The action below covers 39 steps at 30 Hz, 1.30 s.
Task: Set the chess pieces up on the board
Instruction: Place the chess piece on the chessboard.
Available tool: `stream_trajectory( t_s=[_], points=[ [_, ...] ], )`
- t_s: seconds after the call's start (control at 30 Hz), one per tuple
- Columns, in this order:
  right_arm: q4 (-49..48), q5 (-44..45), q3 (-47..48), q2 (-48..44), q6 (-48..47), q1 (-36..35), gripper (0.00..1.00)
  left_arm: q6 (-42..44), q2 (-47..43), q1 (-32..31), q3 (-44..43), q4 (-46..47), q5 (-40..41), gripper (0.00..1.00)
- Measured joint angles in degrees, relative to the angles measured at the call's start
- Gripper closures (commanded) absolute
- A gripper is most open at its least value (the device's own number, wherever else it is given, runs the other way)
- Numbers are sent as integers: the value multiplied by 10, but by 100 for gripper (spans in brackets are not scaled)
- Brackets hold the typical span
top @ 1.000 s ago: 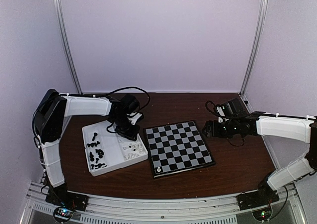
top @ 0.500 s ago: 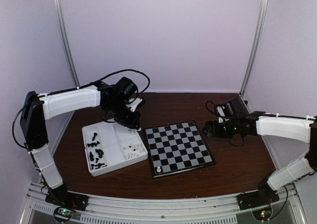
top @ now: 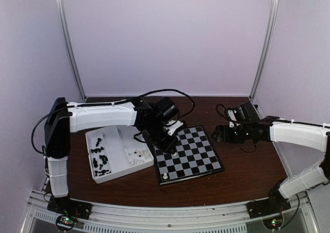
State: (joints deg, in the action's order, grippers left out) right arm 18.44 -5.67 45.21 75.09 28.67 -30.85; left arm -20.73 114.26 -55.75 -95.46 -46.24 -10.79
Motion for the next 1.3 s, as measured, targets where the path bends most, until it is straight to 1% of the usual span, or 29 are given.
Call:
stream_trajectory(
  t_s=[0.13,0.47,0.53,0.6,0.63,0.73,0.83,0.9,1.07,1.13,1.2,1.3],
  points=[
    [2,0,-11,-18,-1,0,12,-2,32,-21,-5,10,-8,91],
    [3,-1,-28,-38,-11,0,12,-3,92,-39,-17,27,-10,90],
    [3,-1,-28,-38,-14,0,12,-3,96,-42,-21,31,-9,84],
    [2,-3,-28,-38,-16,0,12,-3,96,-44,-26,31,-9,71],
    [2,-4,-28,-38,-17,0,12,-3,96,-44,-27,31,-8,67],
    [-1,-12,-29,-38,-22,0,13,-2,96,-45,-29,28,-7,58],
    [-13,-26,-38,-38,-30,-2,13,-1,96,-45,-31,28,-1,53],
    [-23,-38,-47,-38,-34,-7,15,-1,94,-45,-32,26,8,53],
    [-35,-57,-52,-38,-47,-28,17,-2,76,-42,-30,21,27,56],
    [-38,-61,-52,-38,-52,-41,18,-7,43,-38,2,42,30,58],
    [-38,-62,-51,-38,-57,-57,19,-14,-5,-25,52,64,29,59],
    [-38,-61,-47,-37,-65,-84,20,-26,-76,11,113,90,25,60]
  ],
)
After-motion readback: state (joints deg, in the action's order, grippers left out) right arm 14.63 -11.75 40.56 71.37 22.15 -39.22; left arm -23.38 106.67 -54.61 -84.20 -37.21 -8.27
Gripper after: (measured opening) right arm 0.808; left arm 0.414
